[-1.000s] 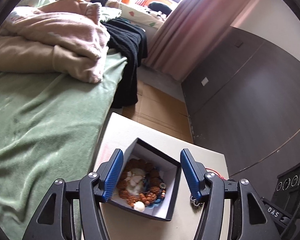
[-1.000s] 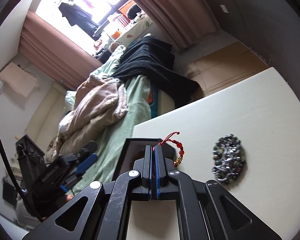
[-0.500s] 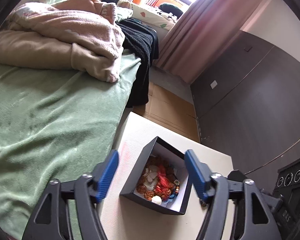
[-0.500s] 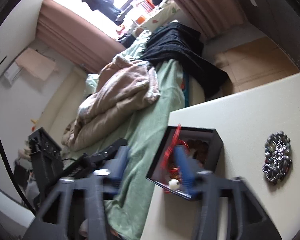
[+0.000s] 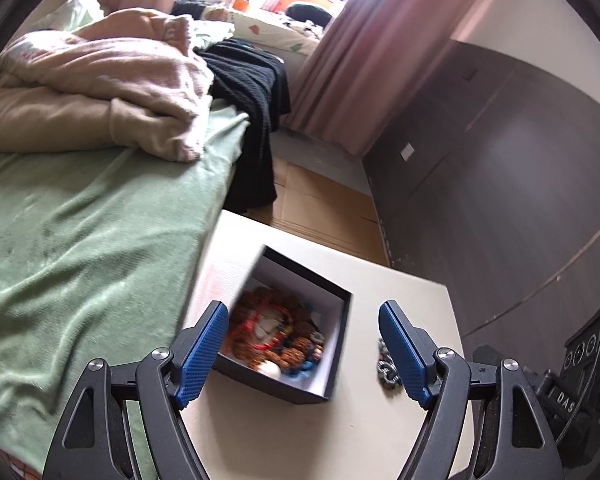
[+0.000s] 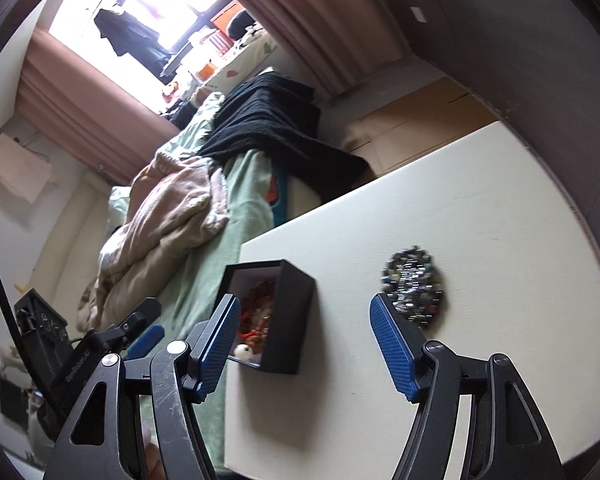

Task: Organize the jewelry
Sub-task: 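Close the left gripper on the silver chain lying on the bead bracelet, then lift the chain with the left gripper while the right gripper grasps the grey-green bead bracelet, then carry chain and bead bracelet over the black box and open both grippers, then grasp the black-green-red bead bracelet with the left gripper, then drop the bead bracelet into the box with the left gripper while the right gripper grasps the silver ring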

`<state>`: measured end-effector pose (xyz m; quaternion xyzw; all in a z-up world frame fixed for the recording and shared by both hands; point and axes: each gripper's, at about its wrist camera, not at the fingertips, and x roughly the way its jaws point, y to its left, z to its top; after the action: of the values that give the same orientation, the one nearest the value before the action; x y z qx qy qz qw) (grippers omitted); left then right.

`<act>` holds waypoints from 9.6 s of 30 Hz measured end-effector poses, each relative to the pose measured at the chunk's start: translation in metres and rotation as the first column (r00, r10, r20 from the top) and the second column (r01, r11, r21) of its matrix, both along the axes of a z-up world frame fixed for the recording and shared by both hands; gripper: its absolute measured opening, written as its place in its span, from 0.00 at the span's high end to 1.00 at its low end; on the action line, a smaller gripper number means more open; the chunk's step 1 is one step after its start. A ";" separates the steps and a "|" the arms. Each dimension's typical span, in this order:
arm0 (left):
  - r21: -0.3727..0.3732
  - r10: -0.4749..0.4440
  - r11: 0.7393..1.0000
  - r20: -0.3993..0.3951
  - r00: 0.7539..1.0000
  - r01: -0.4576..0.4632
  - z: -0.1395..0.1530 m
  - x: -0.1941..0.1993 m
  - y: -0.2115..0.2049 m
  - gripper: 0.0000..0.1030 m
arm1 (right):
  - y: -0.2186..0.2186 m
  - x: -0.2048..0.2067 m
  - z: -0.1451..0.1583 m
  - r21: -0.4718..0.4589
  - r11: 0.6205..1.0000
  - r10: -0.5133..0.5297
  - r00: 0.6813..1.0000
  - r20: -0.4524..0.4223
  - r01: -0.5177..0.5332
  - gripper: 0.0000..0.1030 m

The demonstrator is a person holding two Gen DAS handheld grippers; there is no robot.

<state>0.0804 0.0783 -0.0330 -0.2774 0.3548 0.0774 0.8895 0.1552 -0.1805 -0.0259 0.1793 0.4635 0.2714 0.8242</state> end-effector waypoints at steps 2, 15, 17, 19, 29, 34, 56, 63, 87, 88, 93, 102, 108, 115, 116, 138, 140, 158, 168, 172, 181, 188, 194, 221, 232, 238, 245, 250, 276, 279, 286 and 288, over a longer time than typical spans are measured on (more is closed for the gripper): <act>0.024 -0.039 0.999 -0.003 0.999 0.039 0.003 0.004 -0.017 0.24 | -0.010 0.001 0.001 0.002 1.000 -0.017 1.000 -0.008 0.017 0.34; 0.109 -0.232 0.965 -0.061 0.971 0.238 0.013 0.042 -0.102 0.32 | -0.075 0.018 -0.006 -0.002 0.988 -0.152 0.981 -0.123 0.153 0.34; 0.133 -0.255 0.956 -0.075 0.964 0.263 0.013 0.048 -0.113 0.40 | -0.085 0.020 -0.005 0.007 0.986 -0.166 0.977 -0.135 0.169 0.34; 0.151 -0.273 0.946 -0.103 0.956 0.286 0.010 0.058 -0.125 0.44 | -0.092 0.021 -0.006 -0.001 0.984 -0.178 0.973 -0.145 0.179 0.34; 0.153 -0.352 0.910 -0.203 0.914 0.385 -0.031 0.096 -0.155 0.70 | -0.122 0.031 -0.015 0.010 0.972 -0.228 0.952 -0.206 0.235 0.34; 0.111 -0.348 0.917 -0.244 0.905 0.382 -0.051 0.112 -0.153 0.75 | -0.127 0.038 -0.027 -0.024 0.968 -0.248 0.939 -0.238 0.249 0.34; 0.085 -0.390 0.891 -0.359 0.848 0.446 -0.098 0.139 -0.164 0.76 | -0.113 0.063 -0.042 -0.057 0.969 -0.248 0.930 -0.272 0.241 0.34; 0.113 -0.395 0.881 -0.360 0.845 0.460 -0.100 0.135 -0.165 0.85 | -0.111 0.061 -0.043 -0.069 0.971 -0.240 0.931 -0.273 0.230 0.34; 0.008 -0.342 0.940 -0.024 0.939 0.342 0.009 0.087 -0.101 0.98 | -0.067 0.062 -0.049 -0.106 0.985 -0.156 0.956 -0.248 0.133 0.42; 0.008 -0.334 0.942 -0.007 0.942 0.334 0.015 0.084 -0.097 0.98 | -0.064 0.061 -0.050 -0.111 0.986 -0.151 0.957 -0.247 0.127 0.46; 0.012 -0.301 0.953 0.060 0.952 0.301 0.039 0.070 -0.080 0.98 | -0.047 0.062 -0.061 -0.144 0.985 -0.129 0.960 -0.251 0.095 0.62; -0.006 -0.220 0.974 0.182 0.958 0.225 0.076 0.044 -0.046 0.98 | -0.011 0.065 -0.070 -0.231 0.972 -0.079 0.980 -0.183 0.036 0.63; -0.026 -0.157 0.985 0.252 0.955 0.169 0.098 0.025 -0.017 0.98 | 0.005 0.070 -0.075 -0.308 0.951 -0.071 0.990 -0.120 0.031 0.63; -0.002 -0.121 0.992 0.304 0.945 0.128 0.124 0.010 0.002 0.98 | 0.008 0.068 -0.077 -0.356 0.934 -0.059 0.992 -0.115 0.015 0.89; 0.012 -0.124 0.992 0.307 0.944 0.127 0.129 0.010 0.002 0.98 | 0.006 0.066 -0.073 -0.338 0.941 -0.057 0.992 -0.115 0.015 0.89; 0.219 -0.148 0.973 0.335 0.930 0.076 0.227 0.009 -0.010 0.98 | -0.010 0.031 -0.014 -0.087 0.996 -0.001 0.997 -0.083 -0.007 0.89; 0.232 -0.147 0.970 0.333 0.932 0.070 0.228 0.009 -0.011 0.98 | -0.009 0.031 -0.016 -0.088 0.996 0.002 0.996 -0.089 -0.010 0.89; 0.101 -0.089 0.993 0.237 0.967 0.067 0.143 0.024 0.008 0.98 | -0.002 0.020 0.009 0.150 0.983 0.114 0.991 -0.071 -0.102 0.89; -0.023 -0.088 0.996 0.090 0.992 0.090 0.043 0.039 0.011 0.98 | 0.024 0.015 0.002 0.098 0.987 0.133 0.990 -0.051 -0.127 0.89; -0.074 -0.085 0.994 0.010 0.996 0.086 0.008 0.047 0.015 0.98 | 0.027 0.013 0.000 0.081 0.988 0.136 0.990 -0.035 -0.133 0.89; -0.178 -0.042 0.984 -0.068 0.997 0.030 -0.009 0.045 0.040 0.62 | 0.038 0.006 0.008 0.124 0.982 0.142 0.989 0.037 -0.145 0.89; -0.148 0.048 0.988 -0.006 0.999 -0.048 0.008 0.023 0.064 0.31 | 0.061 0.006 0.008 0.135 0.976 0.166 0.985 0.053 -0.172 0.89; -0.147 0.088 0.985 0.013 0.996 -0.085 0.010 0.013 0.078 0.31 | 0.089 0.008 0.004 0.158 0.968 0.187 0.980 0.061 -0.195 0.83; 0.109 -0.070 0.992 0.058 0.996 0.063 0.019 0.007 -0.038 0.31 | -0.042 -0.013 0.007 -0.009 0.985 -0.173 0.984 0.040 0.173 0.21; 0.166 -0.187 0.968 -0.027 0.982 0.189 0.008 0.029 -0.081 0.29 | -0.078 -0.008 0.008 -0.073 0.970 -0.232 0.972 0.028 0.234 0.21; 0.142 -0.195 0.969 -0.071 0.978 0.204 -0.006 0.041 -0.095 0.04 | -0.091 0.001 0.002 -0.111 0.960 -0.259 0.966 -0.006 0.257 0.16; 0.127 -0.253 0.955 -0.131 0.959 0.269 -0.023 0.056 -0.114 0.04 | -0.100 0.009 -0.006 -0.110 0.956 -0.278 0.959 -0.050 0.271 0.14; 0.164 -0.258 0.945 -0.155 0.954 0.283 -0.030 0.065 -0.123 0.17 | -0.113 0.018 -0.014 -0.125 0.945 -0.314 0.944 -0.103 0.301 0.14; 0.254 -0.286 0.883 -0.375 0.882 0.395 -0.102 0.110 -0.163 0.74 | -0.129 0.041 -0.030 -0.138 0.941 -0.329 0.930 -0.162 0.309 0.14; 0.274 -0.302 0.867 -0.373 0.877 0.416 -0.103 0.108 -0.164 0.81 | -0.127 0.041 -0.030 -0.145 0.942 -0.326 0.931 -0.165 0.304 0.14; 0.232 -0.338 0.878 -0.322 0.884 0.420 -0.091 0.101 -0.154 0.93 | -0.117 0.040 -0.032 -0.155 0.947 -0.306 0.938 -0.162 0.282 0.14; 0.210 -0.353 0.883 -0.293 0.889 0.420 -0.081 0.099 -0.151 0.93 | -0.113 0.039 -0.032 -0.158 0.949 -0.296 0.942 -0.158 0.272 0.14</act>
<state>0.1798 -0.0723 -0.1138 -0.0660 0.4970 -0.0216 0.8649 0.1945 -0.2931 -0.0580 0.2126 0.5223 0.1005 0.8197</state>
